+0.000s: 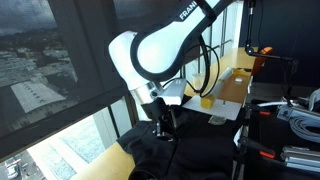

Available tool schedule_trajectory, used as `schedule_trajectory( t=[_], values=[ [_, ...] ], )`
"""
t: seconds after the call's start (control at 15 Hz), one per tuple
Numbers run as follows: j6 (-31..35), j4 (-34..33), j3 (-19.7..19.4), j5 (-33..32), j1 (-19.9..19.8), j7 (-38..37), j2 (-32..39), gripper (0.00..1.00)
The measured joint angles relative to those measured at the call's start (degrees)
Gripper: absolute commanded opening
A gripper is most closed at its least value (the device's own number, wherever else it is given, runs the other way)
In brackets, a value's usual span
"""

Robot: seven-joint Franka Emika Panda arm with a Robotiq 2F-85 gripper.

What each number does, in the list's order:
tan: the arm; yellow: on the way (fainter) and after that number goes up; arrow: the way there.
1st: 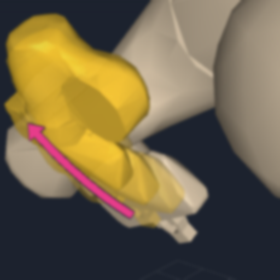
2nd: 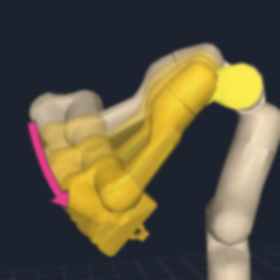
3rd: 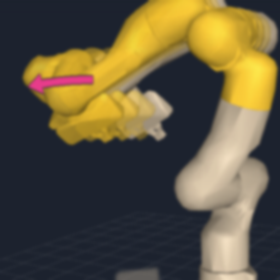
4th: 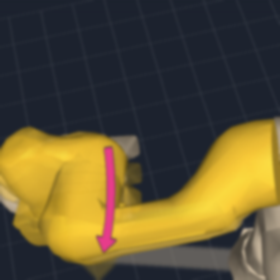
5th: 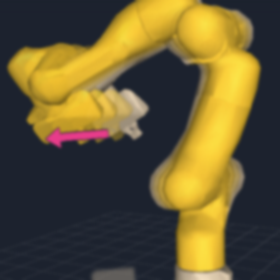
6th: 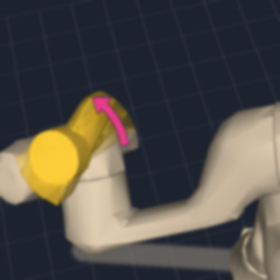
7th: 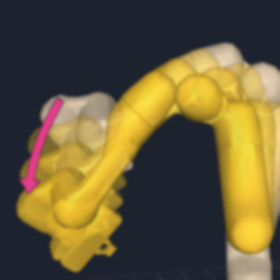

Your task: Zip closed the jersey

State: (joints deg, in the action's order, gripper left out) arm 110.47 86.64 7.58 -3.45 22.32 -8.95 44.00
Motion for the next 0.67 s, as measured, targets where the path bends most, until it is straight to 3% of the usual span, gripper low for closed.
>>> schedule_trajectory(
  t=[0.67],
  values=[
    [-12.83, -21.49, 0.08, 0.0, 5.81, -0.2, 12.77, 0.02]
  ],
)
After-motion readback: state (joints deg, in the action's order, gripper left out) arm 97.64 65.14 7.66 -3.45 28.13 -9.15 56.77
